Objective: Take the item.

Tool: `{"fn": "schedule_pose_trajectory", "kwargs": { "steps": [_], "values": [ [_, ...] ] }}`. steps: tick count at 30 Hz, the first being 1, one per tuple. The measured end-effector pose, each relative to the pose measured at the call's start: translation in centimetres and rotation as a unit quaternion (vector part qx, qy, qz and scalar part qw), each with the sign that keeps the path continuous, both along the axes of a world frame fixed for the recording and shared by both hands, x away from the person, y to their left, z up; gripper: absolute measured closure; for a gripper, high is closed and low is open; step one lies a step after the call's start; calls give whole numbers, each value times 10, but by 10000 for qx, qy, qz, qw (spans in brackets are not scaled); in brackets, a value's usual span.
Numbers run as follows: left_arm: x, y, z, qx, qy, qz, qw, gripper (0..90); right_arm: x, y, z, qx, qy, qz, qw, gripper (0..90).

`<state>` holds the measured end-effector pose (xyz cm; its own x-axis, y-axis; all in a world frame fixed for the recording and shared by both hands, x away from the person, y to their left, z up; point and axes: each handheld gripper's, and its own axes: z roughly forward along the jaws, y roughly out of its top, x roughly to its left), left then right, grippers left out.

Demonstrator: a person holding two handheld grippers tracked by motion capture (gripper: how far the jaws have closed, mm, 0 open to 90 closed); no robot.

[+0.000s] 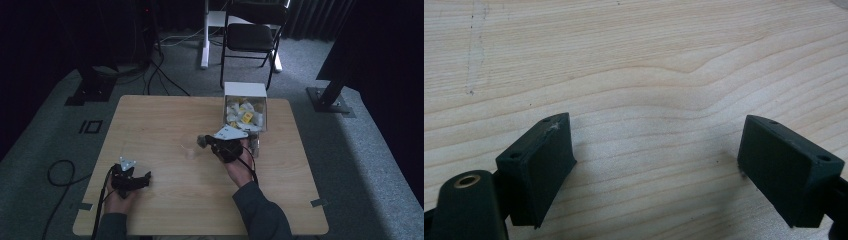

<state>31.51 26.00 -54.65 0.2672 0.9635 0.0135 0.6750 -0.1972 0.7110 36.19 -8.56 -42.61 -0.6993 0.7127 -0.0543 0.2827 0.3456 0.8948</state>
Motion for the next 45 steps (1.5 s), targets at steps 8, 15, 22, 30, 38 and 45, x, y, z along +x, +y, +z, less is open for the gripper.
{"fn": "schedule_pose_trajectory", "kwargs": {
  "steps": [8,15,22,30,38,45],
  "values": [
    [0,0,0,-3,-2,3,10000,151,3,3,1,28,20,-30,10000,900],
    [1,0,0,-1,-1,1,10000,151,5,7,0,17,29,-26,10000,900],
    [1,0,0,1,-1,2,10000,151,8,11,2,38,13,-38,10000,900],
    [1,0,0,-2,1,2,10000,151,12,17,4,85,32,-38,10000,900],
    [1,0,0,-2,0,3,10000,151,15,23,4,133,33,-67,9999,900],
    [1,0,0,-3,-7,5,10000,152,18,26,2,133,36,-120,9998,900]
  ]
}}
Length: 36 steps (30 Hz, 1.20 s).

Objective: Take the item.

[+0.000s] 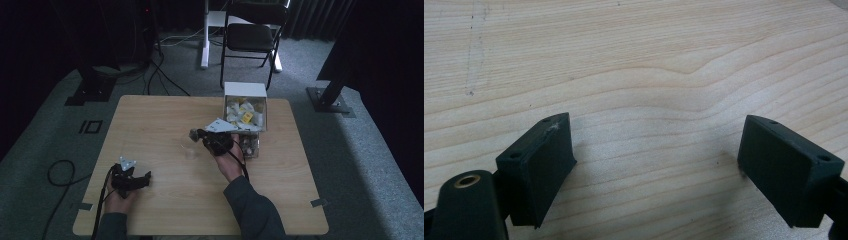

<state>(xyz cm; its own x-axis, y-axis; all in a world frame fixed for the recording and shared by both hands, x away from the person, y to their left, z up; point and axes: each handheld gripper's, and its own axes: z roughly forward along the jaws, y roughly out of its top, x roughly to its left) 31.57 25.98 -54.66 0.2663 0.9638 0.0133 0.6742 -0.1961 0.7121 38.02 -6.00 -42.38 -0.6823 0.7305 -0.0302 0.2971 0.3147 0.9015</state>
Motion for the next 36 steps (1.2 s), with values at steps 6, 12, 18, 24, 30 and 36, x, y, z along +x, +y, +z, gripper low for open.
{"fn": "schedule_pose_trajectory", "kwargs": {
  "steps": [6,12,18,24,30,36],
  "values": [
    [0,0,0,1,0,0,10000,151,4,5,-3,-43,35,-32,10000,900],
    [0,0,0,5,0,-1,10000,151,9,14,-8,-99,85,-50,9999,900],
    [0,0,0,2,0,0,10000,152,7,23,-8,-249,-68,183,9995,555],
    [0,0,0,2,4,-3,10000,151,-1,25,-7,-349,-32,354,9988,329],
    [0,0,0,5,2,-1,10000,152,-9,24,-9,-402,-14,589,9975,264],
    [0,0,0,2,8,-3,10000,151,-17,18,-12,-402,50,686,9968,263]
  ]
}}
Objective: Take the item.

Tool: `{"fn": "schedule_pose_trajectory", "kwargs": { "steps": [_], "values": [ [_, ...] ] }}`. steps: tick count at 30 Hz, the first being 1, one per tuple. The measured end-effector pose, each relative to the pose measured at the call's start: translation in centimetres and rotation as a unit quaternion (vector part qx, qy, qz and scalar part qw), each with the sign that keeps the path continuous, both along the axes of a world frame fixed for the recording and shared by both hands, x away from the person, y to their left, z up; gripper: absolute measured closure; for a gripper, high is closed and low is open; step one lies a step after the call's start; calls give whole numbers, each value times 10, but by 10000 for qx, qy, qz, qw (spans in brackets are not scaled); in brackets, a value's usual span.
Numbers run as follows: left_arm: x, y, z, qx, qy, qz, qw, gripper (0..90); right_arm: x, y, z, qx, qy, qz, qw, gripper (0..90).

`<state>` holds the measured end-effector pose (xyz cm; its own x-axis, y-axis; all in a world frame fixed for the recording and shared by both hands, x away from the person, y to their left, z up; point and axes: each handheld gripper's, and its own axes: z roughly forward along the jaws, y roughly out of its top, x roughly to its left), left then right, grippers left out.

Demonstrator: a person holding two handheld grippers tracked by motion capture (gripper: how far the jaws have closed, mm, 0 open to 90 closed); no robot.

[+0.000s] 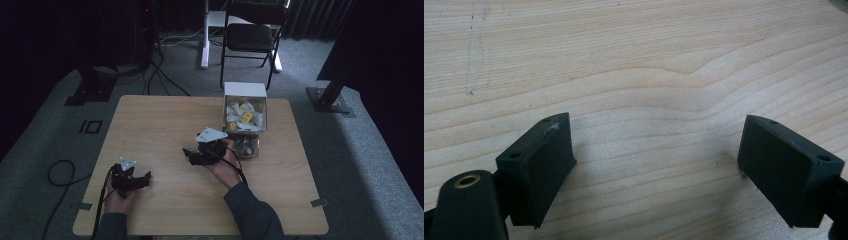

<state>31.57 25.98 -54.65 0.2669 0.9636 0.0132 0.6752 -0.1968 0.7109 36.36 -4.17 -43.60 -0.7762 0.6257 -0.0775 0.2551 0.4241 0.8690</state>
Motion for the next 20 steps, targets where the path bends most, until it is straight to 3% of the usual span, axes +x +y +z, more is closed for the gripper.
{"fn": "schedule_pose_trajectory", "kwargs": {
  "steps": [20],
  "values": [
    [0,0,0,0,10,9,10000,151,-30,-38,9,-41,-90,-12,10000,299]
  ]
}}
